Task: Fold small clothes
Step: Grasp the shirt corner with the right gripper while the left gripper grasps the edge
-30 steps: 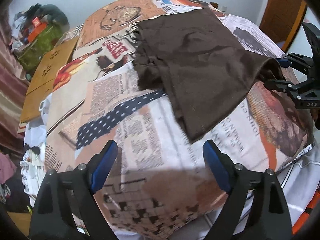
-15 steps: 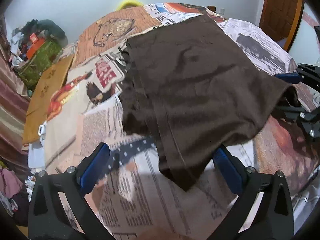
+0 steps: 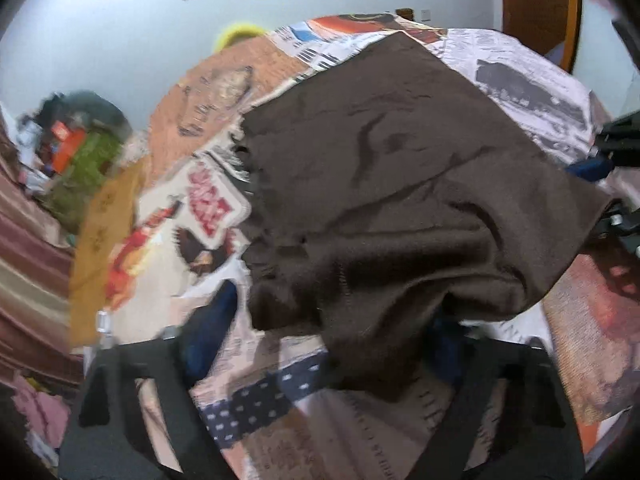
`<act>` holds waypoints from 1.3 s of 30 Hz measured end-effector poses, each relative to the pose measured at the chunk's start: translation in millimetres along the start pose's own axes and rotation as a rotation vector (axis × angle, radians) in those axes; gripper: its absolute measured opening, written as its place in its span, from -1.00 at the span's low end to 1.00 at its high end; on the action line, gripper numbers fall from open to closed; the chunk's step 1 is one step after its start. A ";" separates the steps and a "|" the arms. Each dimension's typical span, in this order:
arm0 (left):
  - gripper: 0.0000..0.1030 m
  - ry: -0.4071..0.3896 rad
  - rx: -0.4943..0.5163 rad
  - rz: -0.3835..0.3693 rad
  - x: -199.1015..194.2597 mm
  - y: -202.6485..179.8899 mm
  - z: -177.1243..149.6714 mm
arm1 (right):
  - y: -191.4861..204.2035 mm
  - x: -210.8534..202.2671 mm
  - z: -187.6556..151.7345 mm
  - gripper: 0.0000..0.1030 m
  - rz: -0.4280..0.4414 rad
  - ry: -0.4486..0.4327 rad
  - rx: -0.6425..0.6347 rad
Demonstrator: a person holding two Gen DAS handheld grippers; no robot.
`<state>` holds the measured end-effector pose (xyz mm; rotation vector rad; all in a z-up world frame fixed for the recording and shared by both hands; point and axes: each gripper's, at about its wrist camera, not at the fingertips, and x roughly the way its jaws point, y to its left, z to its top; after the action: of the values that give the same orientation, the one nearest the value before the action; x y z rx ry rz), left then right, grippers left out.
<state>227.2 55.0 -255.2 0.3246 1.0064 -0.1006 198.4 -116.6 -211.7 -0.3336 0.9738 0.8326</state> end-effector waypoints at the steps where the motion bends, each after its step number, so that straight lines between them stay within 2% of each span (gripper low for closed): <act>1: 0.27 0.005 -0.012 -0.019 2.1 0.8 1.2 | -0.5 0.9 0.3 -0.44 0.012 0.004 0.006; 2: -0.01 0.010 -0.027 -0.039 5.3 2.6 2.2 | 0.0 1.0 0.2 -0.55 0.021 0.004 0.007; 4: -0.38 0.023 -0.051 -0.050 12.5 3.5 2.4 | 2.6 1.4 0.3 -0.65 0.023 0.003 0.001; 8: -0.60 0.010 -0.091 -0.082 11.1 4.9 1.2 | 3.9 -0.4 1.7 -0.78 0.020 -0.011 -0.007; 13: -0.63 -0.035 -0.055 -0.063 -10.4 2.3 3.7 | 1.1 -9.7 7.1 -0.81 0.021 -0.030 -0.017; 16: -0.63 -0.067 -0.075 -0.071 -22.9 10.6 12.7 | -1.7 -18.5 14.6 -0.81 0.016 -0.056 -0.021; 25: -0.64 -0.113 -0.141 -0.095 -31.2 37.1 60.7 | -15.2 -40.2 51.3 -0.81 -0.031 -0.135 -0.055; 33: -0.64 -0.123 -0.176 -0.122 -12.6 60.0 105.4 | -46.6 -35.1 87.4 -0.81 -0.044 -0.162 -0.036; 39: -0.64 -0.086 -0.193 -0.146 17.8 71.4 127.6 | -71.1 -18.6 109.3 -0.81 -0.035 -0.142 -0.022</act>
<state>356.9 83.9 -191.7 0.0694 0.9454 -0.1473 311.1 -106.9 -144.3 -0.3050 0.8247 0.8240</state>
